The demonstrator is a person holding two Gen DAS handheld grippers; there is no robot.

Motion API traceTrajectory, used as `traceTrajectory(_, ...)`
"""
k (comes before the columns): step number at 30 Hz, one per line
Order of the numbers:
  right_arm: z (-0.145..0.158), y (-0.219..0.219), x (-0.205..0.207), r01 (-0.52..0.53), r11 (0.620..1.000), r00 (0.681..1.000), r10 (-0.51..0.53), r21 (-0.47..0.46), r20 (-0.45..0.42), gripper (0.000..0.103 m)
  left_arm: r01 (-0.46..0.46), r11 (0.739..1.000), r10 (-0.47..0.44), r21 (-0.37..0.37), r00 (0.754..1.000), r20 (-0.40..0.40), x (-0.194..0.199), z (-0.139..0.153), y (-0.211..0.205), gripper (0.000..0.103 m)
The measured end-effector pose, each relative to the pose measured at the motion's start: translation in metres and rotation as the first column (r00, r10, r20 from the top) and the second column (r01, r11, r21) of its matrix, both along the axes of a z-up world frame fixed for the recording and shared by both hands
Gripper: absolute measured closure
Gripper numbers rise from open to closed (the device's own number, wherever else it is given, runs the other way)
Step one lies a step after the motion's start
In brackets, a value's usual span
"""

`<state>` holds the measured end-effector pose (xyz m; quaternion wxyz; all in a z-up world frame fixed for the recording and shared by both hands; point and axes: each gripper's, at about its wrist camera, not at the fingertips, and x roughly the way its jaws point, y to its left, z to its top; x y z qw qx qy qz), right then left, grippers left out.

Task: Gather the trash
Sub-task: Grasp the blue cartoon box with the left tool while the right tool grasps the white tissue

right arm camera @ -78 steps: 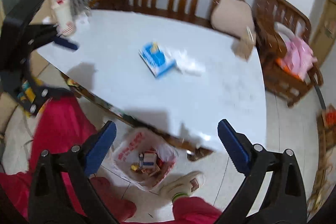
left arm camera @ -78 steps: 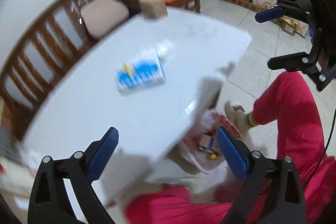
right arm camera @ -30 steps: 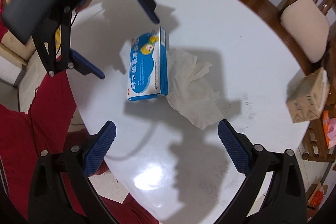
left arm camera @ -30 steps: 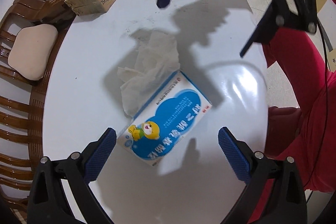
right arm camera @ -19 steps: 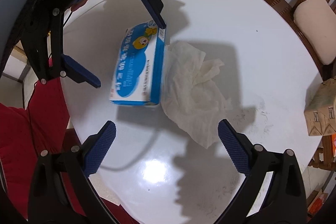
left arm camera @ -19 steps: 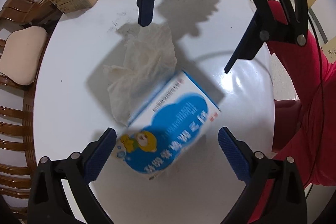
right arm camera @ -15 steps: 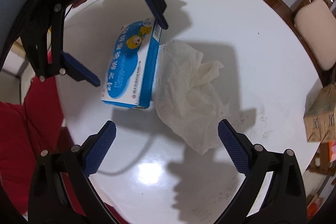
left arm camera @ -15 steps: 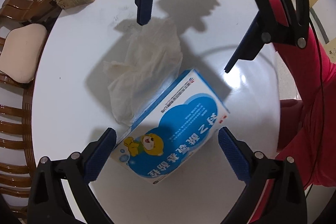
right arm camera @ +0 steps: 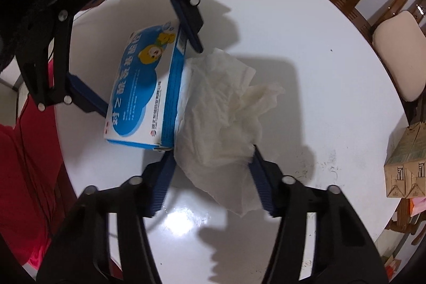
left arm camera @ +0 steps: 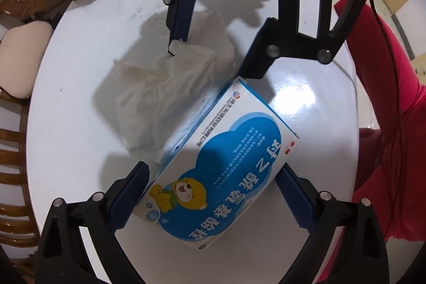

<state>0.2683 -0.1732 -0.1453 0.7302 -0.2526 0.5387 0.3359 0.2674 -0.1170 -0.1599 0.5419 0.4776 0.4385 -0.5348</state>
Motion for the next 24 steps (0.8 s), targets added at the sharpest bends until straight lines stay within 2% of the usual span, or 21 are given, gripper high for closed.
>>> traceTrajectory(5,-0.001,-0.005,0.000,0.056,0.998,0.998,-0.056,0.021,0.014,0.060,-0.044,0.999,0.044,-0.007,0.999,-0.026,0.005,0.002,0.005,0.019)
traceTrajectory(8,-0.001,-0.006,-0.004,0.100,0.995,0.994,-0.101,0.026,0.033,0.063,-0.091,0.996,0.091,-0.009,0.996,-0.027,0.004,0.002,0.010,0.021)
traceTrajectory(10,-0.001,-0.006,-0.008,0.134,0.991,0.990,-0.135,0.022,0.048,0.066,-0.133,0.991,0.133,-0.015,0.991,-0.033,0.004,0.003,0.013,0.025)
traceTrajectory(13,-0.002,-0.007,-0.013,0.188,0.982,0.980,-0.189,0.028,0.056,0.068,-0.197,0.980,0.197,-0.022,0.980,-0.005,0.002,0.005,0.016,0.026)
traceTrajectory(15,-0.001,-0.007,-0.015,0.233,0.972,0.970,-0.235,0.034,0.062,0.070,-0.227,0.973,0.228,-0.033,0.973,0.029,-0.002,0.006,0.019,0.030)
traceTrajectory(18,0.000,-0.006,-0.021,0.283,0.958,0.955,-0.285,0.038,0.083,0.079,-0.286,0.956,0.290,-0.062,0.955,0.069,-0.016,0.009,0.023,0.037)
traceTrajectory(20,0.000,-0.004,-0.025,0.307,0.950,0.948,-0.311,0.050,0.075,0.081,-0.338,0.937,0.344,-0.085,0.937,0.069,-0.019,0.008,0.026,0.037)
traceTrajectory(22,0.000,0.000,-0.029,0.331,0.942,0.940,-0.334,0.046,0.073,0.083,-0.405,0.908,0.411,-0.105,0.910,0.048,-0.017,0.007,0.031,0.037)
traceTrajectory(24,0.001,0.000,-0.032,0.367,0.929,0.926,-0.370,0.047,0.072,0.085,-0.456,0.881,0.465,-0.122,0.883,0.061,-0.017,0.008,0.035,0.037)
